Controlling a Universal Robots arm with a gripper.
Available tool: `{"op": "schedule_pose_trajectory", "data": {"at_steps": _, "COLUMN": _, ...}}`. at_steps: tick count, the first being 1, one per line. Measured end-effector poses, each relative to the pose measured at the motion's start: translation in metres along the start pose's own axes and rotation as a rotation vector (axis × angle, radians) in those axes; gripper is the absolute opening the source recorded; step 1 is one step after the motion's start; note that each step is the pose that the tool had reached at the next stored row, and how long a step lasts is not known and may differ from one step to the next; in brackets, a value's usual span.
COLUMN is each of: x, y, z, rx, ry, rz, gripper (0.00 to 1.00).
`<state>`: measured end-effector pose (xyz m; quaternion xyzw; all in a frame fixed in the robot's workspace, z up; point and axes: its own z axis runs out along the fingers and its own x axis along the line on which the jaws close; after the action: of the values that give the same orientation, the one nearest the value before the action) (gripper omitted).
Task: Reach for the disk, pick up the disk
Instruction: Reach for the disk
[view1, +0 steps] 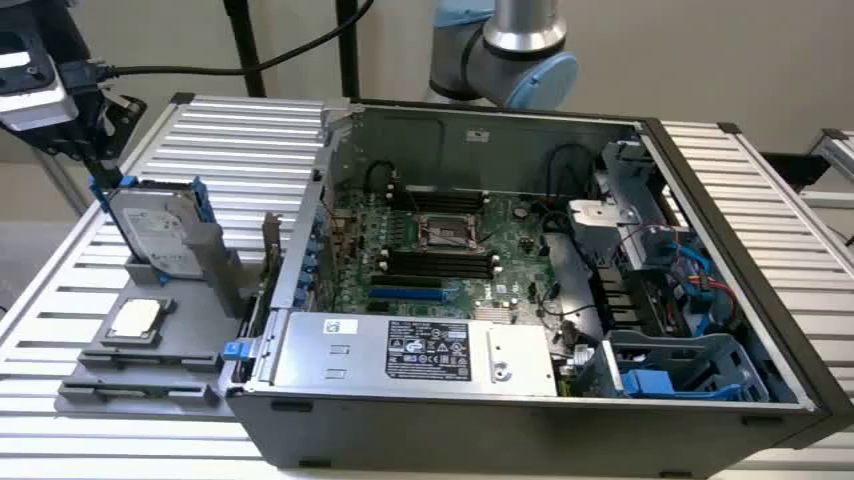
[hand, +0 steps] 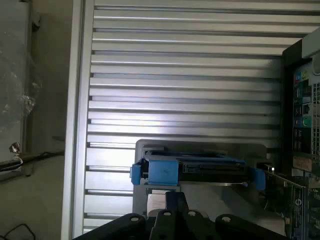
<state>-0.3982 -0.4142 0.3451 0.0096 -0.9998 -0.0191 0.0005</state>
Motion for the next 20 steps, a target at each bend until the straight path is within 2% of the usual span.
{"op": "schedule_pose_trajectory", "data": {"at_steps": 12, "x": 0.000, "y": 0.0010, "z": 0.0000, "rx": 0.0001, "ry": 0.0000, "rz": 0.000, "gripper": 0.11}}
{"op": "schedule_pose_trajectory", "data": {"at_steps": 16, "x": 0.000, "y": 0.0080, "z": 0.0003, "rx": 0.0003, "ry": 0.0000, "rz": 0.000, "gripper": 0.11}}
{"op": "schedule_pose_trajectory", "data": {"at_steps": 20, "x": 0.002, "y": 0.0190, "z": 0.0007, "rx": 0.0016, "ry": 0.0001, "rz": 0.000, "gripper": 0.11}}
